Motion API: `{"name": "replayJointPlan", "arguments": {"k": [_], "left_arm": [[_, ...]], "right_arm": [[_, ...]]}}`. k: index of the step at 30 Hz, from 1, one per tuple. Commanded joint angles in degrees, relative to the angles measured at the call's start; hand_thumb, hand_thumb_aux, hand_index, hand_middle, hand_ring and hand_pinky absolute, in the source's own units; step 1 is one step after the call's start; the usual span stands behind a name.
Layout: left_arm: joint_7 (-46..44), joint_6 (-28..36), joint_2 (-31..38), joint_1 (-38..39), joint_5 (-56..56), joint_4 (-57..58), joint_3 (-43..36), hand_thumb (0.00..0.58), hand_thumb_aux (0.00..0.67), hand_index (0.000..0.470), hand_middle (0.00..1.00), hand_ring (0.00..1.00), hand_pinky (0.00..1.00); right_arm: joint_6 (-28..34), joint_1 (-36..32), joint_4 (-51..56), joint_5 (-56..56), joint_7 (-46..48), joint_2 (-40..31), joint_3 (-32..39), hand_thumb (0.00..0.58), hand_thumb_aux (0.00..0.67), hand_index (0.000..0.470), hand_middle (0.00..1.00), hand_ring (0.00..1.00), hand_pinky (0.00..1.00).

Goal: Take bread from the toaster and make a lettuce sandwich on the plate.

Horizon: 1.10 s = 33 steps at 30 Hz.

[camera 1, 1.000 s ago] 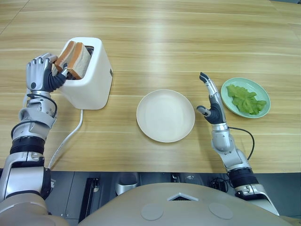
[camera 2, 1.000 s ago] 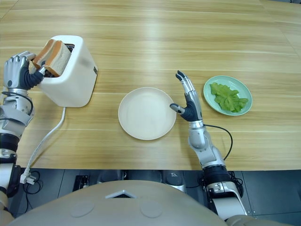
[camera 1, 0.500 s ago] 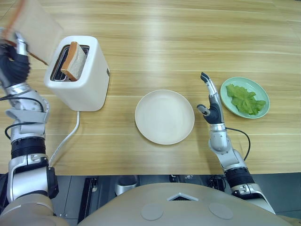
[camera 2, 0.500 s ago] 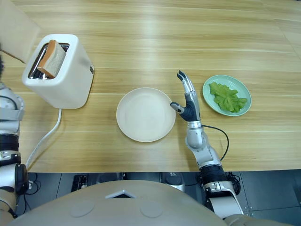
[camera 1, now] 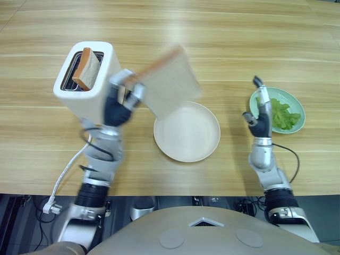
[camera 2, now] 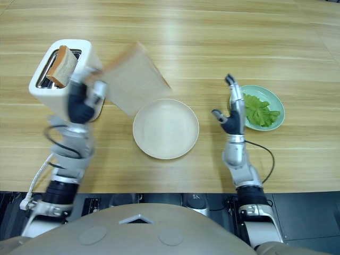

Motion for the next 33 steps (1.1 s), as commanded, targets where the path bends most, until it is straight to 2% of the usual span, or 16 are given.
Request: {"name": "replayJointPlan", "arguments": {"k": [1, 6, 12, 20, 25, 33], "left_arm": [[-6.01, 0.06, -1.9, 0.64, 1.36, 6.92, -5.21, 0.58, 0.67, 0.46, 1.0, 1.0, 1.0], [-11.76, 0.86, -0.97, -1.6, 0.64, 13.19, -5.46, 0.58, 0.67, 0.46, 1.0, 1.0, 1.0], [-13.93, 1.56, 0.27, -7.69, 0.71, 22.76, -1.54, 0.58, 0.67, 0.46, 1.0, 1.0, 1.0], [-13.23, -0.09, -0.31, -12.8, 3.95, 33.78, -0.24, 0.58, 0.67, 0.46, 1.0, 1.0, 1.0], [-15.77, -1.12, -1.32, -12.24, 4.26, 36.96, -1.65, 0.58, 0.67, 0.46, 1.0, 1.0, 1.0], [-16.95, -1.19, -1.56, -11.34, 5.6, 38.3, -1.86, 0.58, 0.67, 0.46, 1.0, 1.0, 1.0]], "right_arm": [[5.92, -0.87, 3.13, -1.49, -3.36, -4.14, -5.03, 0.0, 0.0, 0.0, 0.0, 0.0, 0.0], [10.33, -1.81, 7.59, -3.08, -6.45, -10.51, -7.92, 0.0, 0.0, 0.0, 0.0, 0.0, 0.0], [12.97, -3.27, 14.9, -4.16, -9.11, -13.9, -6.76, 0.0, 0.0, 0.0, 0.0, 0.0, 0.0], [14.4, -7.1, 24.65, -5.86, -6.57, -14.33, 0.15, 0.0, 0.0, 0.0, 0.0, 0.0, 0.0], [16.75, -10.33, 30.32, -6.23, -5.28, -15.53, 3.54, 0.0, 0.0, 0.0, 0.0, 0.0, 0.0], [21.18, -19.62, 46.97, -6.25, -3.43, -18.67, 8.37, 0.0, 0.0, 0.0, 0.0, 0.0, 0.0]]}}
